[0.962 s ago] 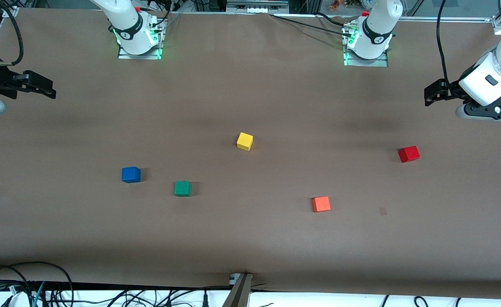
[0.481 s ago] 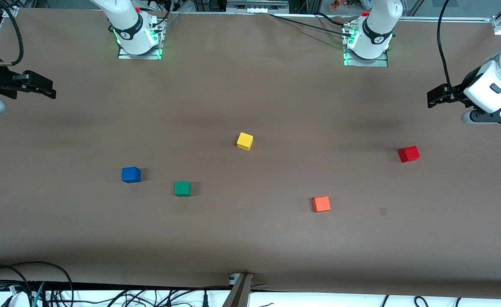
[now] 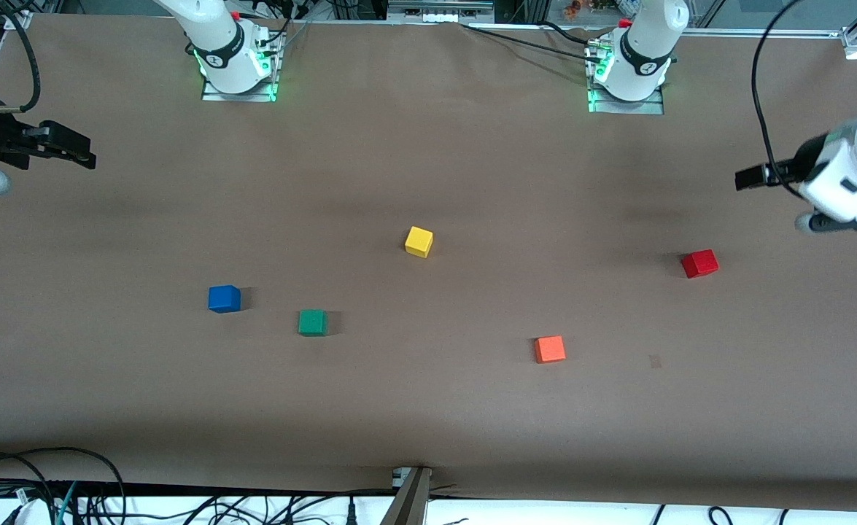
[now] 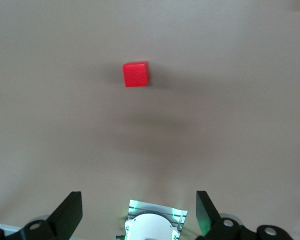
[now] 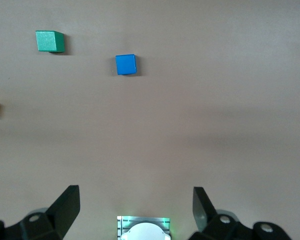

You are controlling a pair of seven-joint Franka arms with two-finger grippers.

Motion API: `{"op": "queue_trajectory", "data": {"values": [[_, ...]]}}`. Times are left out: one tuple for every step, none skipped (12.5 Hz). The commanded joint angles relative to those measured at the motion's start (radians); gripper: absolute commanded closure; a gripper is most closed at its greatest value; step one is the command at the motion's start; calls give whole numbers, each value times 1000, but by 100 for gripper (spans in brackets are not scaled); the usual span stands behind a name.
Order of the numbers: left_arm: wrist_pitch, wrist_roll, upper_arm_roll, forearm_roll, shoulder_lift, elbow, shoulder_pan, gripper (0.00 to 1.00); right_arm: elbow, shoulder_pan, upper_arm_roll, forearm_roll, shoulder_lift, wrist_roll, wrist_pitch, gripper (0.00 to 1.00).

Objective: Pass red block to right arm, stack on blue
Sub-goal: 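Lower the left gripper onto the red cube and close it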

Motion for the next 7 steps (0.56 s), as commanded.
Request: {"op": "queue_trajectory", "data": {"values": [[82,12,-7,3,110,-15,54,0,22,-5,4,-5,5,-12,-15,0],[135,18,-6,4,131,-30,56,0,22,-6,4,-4,5,-12,-15,0],[212,23,-7,4,156,-51,71,0,22,-6,3,-2,5,-12,-15,0],[292,36,-9,3,176,-76,88,0,22,-6,4,-2,5,-10,-15,0],[362,41,-11,3,181,-116,87,0,22,-5,4,-2,5,-12,-15,0],[465,46,-11,3,181,-175,88,0,22,-6,3,-2,5,-12,-15,0],[583,55,-11,3,179,-249,93,0,22,-6,3,-1,5,-10,-15,0]]}}
